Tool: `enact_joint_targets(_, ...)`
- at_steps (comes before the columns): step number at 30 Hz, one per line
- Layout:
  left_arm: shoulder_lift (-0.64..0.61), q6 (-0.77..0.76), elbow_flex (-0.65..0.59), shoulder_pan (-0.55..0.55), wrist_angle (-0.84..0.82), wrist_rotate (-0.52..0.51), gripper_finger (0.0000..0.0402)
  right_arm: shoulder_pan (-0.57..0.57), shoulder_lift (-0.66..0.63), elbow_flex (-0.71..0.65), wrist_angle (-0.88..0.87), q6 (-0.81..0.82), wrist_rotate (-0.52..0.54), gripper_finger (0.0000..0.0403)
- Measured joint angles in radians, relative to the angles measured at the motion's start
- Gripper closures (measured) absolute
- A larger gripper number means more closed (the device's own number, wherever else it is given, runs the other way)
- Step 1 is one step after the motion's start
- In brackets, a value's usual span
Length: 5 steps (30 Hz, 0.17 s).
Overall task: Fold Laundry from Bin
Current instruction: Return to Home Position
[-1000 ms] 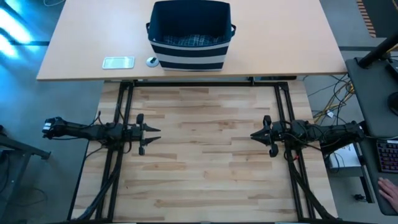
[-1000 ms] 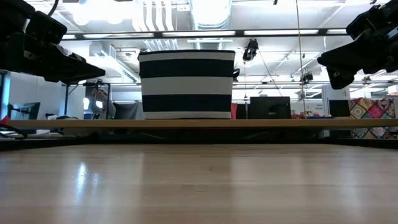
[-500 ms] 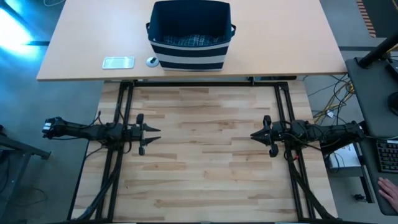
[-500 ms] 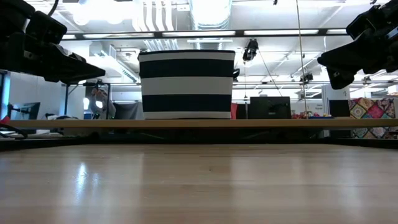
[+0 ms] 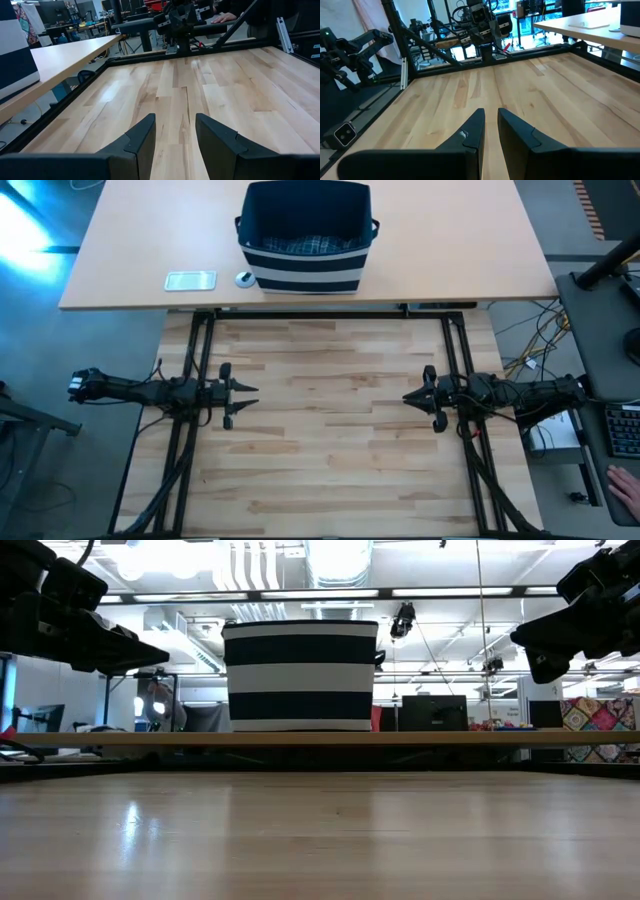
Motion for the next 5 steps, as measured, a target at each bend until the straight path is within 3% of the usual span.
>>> enact_joint_targets(5, 0.0, 0.0, 0.0, 0.0, 0.0, 0.0, 0.0277, 0.0, 0.0, 0.0, 0.0, 0.0, 0.0, 0.0355)
